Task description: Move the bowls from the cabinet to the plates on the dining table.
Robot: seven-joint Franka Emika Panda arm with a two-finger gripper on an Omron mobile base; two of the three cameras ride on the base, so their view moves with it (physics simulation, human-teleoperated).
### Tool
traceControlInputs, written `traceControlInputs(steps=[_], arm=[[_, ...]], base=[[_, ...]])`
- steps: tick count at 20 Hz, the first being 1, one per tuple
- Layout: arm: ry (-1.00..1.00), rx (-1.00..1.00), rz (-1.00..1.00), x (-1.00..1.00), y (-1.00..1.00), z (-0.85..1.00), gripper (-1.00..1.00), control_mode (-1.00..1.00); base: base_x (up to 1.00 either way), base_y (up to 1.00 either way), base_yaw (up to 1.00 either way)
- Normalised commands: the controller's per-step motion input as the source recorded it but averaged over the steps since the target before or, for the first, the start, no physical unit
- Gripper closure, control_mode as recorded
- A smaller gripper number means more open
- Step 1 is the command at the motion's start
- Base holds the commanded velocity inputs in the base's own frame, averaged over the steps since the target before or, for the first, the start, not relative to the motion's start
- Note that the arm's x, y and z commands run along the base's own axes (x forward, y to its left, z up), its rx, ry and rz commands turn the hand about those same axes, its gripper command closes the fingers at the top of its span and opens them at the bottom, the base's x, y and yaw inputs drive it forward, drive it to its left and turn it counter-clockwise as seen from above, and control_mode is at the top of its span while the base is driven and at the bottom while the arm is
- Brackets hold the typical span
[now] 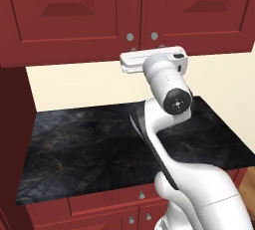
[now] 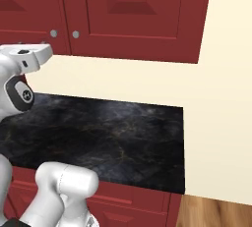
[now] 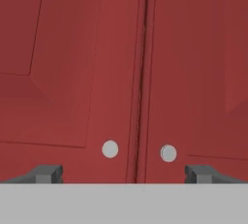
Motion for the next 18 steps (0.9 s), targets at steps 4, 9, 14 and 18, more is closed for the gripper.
traceControlInputs(steps=[4, 9, 14, 18], arm=[[0.00, 0.00, 0.00, 0.31, 0.09, 0.00, -1.00, -1.00], [0.00, 0.00, 0.00, 0.29, 0.03, -0.08, -1.00, -1.00], [0.00, 0.00, 0.00, 0.26, 0.03, -0.07, -1.00, -1.00], [0.00, 0.00, 0.00, 0.23, 0.11, 0.00, -1.00, -1.00]], base=[[0.00, 0.00, 0.00], [0.00, 0.00, 0.00], [0.00, 0.00, 0.00], [0.00, 0.00, 0.00]])
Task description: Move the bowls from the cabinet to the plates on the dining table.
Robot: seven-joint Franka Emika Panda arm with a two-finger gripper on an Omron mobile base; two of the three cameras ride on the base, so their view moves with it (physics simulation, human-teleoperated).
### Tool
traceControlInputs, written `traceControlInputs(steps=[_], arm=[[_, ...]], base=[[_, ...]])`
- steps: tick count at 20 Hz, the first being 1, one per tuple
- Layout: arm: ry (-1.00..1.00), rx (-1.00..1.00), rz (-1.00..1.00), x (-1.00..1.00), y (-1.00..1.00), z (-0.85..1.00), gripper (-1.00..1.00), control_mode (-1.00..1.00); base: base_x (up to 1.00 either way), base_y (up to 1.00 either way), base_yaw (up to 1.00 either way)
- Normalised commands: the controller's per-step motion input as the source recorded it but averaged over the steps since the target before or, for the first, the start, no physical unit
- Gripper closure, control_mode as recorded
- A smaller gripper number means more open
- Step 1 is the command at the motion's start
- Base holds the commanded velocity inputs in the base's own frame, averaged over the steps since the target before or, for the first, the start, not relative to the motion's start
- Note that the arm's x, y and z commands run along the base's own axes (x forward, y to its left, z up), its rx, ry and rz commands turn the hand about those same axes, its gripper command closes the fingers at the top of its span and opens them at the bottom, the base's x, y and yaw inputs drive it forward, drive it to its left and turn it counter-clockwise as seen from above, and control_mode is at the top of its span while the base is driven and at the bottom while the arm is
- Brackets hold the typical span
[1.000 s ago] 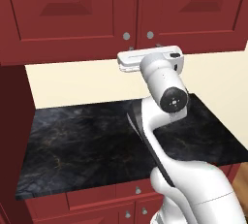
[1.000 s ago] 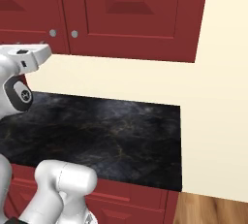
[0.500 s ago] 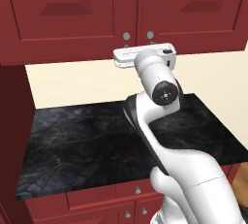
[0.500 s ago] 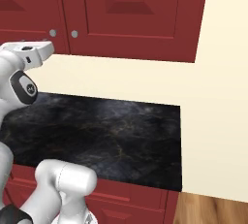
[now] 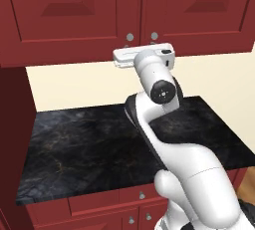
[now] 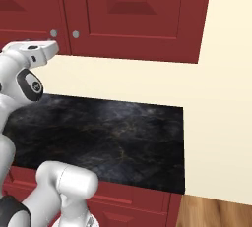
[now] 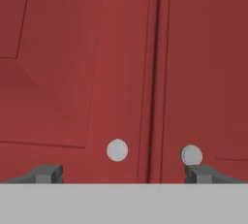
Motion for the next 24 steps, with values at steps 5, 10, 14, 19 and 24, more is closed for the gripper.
traceControlInputs(steps=[5, 10, 14, 19, 24], arm=[[0.00, 0.00, 0.00, 0.25, 0.05, -0.02, -1.00, -1.00], [0.00, 0.00, 0.00, 0.29, 0.00, -0.05, -1.00, -1.00], [-0.04, 0.00, 0.00, 0.27, 0.00, -0.02, -1.00, -1.00], [-0.08, 0.00, 0.00, 0.29, 0.00, -0.03, -1.00, -1.00], [-0.04, 0.00, 0.00, 0.28, 0.00, -0.14, -1.00, -1.00]], base=[[0.00, 0.00, 0.00], [0.00, 0.00, 0.00], [0.00, 0.00, 0.00], [0.00, 0.00, 0.00], [0.00, 0.00, 0.00]])
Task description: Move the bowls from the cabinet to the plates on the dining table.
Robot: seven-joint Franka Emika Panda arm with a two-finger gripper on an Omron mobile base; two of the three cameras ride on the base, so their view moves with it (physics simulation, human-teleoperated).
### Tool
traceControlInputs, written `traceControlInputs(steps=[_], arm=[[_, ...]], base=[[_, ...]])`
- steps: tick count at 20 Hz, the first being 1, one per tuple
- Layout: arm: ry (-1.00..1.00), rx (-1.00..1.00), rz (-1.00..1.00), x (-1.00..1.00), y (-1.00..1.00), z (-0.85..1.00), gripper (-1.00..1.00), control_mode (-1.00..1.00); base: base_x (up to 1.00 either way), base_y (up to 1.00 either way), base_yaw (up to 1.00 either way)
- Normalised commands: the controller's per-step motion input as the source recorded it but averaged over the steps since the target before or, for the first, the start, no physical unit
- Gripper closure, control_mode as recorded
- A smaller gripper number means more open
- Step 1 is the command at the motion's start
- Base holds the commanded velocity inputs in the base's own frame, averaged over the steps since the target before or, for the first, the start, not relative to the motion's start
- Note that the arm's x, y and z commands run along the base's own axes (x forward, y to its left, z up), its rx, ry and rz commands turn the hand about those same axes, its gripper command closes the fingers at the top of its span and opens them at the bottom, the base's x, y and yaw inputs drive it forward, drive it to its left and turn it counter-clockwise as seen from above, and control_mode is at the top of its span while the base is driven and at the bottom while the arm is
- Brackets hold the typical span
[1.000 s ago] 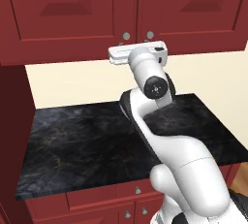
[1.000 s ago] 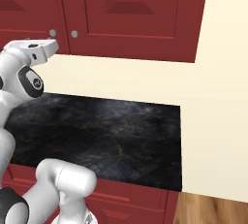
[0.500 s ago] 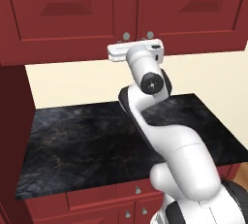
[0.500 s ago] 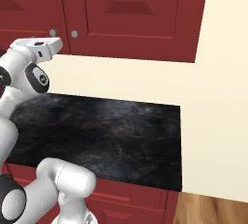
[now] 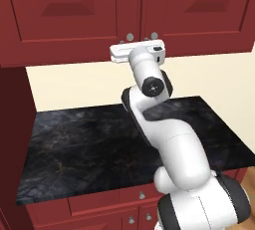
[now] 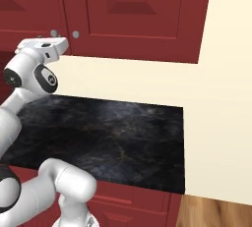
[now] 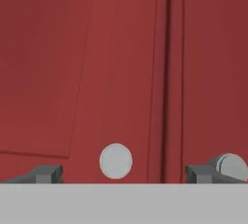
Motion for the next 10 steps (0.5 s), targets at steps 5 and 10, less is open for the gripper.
traceControlInputs(steps=[5, 10], arm=[[0.00, 0.00, 0.00, 0.33, 0.06, -0.04, -1.00, -1.00], [0.00, 0.00, 0.00, 0.28, 0.22, 0.00, -1.00, -1.00]], base=[[0.00, 0.00, 0.00], [0.00, 0.00, 0.00]])
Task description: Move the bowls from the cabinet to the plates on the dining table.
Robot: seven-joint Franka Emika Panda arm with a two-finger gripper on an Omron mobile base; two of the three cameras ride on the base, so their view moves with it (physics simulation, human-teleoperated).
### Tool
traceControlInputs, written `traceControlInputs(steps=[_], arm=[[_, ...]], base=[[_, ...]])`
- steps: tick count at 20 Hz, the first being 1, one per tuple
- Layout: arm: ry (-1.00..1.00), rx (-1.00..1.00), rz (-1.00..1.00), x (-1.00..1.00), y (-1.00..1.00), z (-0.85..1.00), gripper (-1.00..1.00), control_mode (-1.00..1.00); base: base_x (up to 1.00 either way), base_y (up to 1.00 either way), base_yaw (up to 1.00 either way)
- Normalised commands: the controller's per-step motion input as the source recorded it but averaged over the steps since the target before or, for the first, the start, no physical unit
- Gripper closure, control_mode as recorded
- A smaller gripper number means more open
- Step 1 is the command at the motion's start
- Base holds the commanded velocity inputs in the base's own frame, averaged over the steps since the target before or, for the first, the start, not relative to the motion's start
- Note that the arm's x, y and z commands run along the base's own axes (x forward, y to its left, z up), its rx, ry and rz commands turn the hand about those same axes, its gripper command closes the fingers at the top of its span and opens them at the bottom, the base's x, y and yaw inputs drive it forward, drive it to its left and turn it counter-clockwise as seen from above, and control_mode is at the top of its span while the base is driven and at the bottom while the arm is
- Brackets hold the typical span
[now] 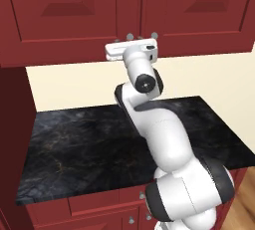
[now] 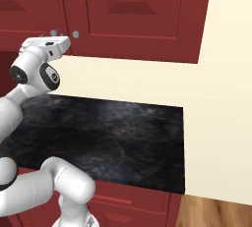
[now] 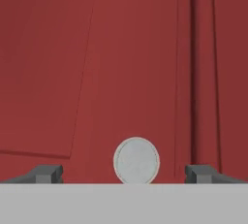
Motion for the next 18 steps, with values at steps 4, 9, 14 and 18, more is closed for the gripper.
traceControlInputs(steps=[4, 9, 14, 18], arm=[[0.00, 0.00, 0.00, 0.24, 0.10, 0.00, -1.00, -1.00], [-0.01, 0.00, 0.00, 0.08, -0.02, 0.01, -1.00, -1.00], [-0.04, 0.00, 0.00, 0.00, 0.00, 0.01, -1.00, -1.00], [0.00, 0.00, 0.00, 0.00, 0.00, 0.00, 1.00, -1.00]], base=[[0.00, 0.00, 0.00], [0.00, 0.00, 0.00], [0.00, 0.00, 0.00], [0.00, 0.00, 0.00]])
